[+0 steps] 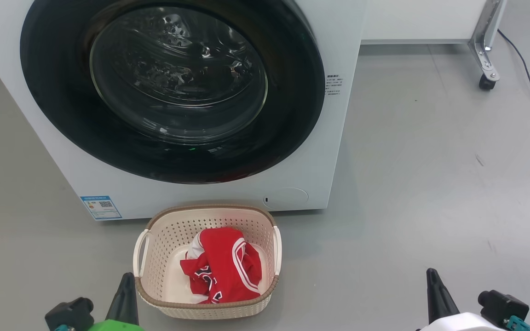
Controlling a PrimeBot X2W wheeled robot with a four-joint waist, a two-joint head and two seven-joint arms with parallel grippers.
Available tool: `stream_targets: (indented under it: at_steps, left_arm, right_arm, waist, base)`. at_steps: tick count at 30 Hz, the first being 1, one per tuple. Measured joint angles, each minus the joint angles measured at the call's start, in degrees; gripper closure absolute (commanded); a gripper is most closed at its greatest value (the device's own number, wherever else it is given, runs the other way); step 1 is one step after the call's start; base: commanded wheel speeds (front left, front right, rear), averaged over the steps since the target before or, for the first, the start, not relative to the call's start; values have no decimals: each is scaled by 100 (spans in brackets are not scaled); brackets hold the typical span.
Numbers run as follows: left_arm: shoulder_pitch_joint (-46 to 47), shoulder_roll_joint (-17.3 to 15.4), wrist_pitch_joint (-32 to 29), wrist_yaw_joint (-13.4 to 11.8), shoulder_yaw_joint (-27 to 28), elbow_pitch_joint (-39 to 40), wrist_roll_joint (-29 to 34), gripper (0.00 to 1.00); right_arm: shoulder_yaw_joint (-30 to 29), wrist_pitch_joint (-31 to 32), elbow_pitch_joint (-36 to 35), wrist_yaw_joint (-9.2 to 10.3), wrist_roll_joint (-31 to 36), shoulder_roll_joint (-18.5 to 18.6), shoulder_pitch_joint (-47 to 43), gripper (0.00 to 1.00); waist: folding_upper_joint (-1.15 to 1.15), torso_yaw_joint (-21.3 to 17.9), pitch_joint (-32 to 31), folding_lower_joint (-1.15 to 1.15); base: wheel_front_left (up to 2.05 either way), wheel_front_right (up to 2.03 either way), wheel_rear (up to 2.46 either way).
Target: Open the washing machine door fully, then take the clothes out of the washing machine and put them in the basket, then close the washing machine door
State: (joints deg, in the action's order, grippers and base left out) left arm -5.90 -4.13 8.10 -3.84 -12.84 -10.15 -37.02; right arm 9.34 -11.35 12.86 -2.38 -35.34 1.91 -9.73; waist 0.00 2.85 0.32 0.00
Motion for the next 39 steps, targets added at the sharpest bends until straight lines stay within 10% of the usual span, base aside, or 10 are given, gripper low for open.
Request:
stream_targets:
  at_steps: [39]
  left_arm:
    - [360, -25, -559, 474, 654, -183, -2931, 100]
  right_arm:
    - [-567, 678, 37, -167, -3063, 194, 595, 100]
  waist:
    - [0, -144, -3, 0]
  base:
    - [0, 0, 0]
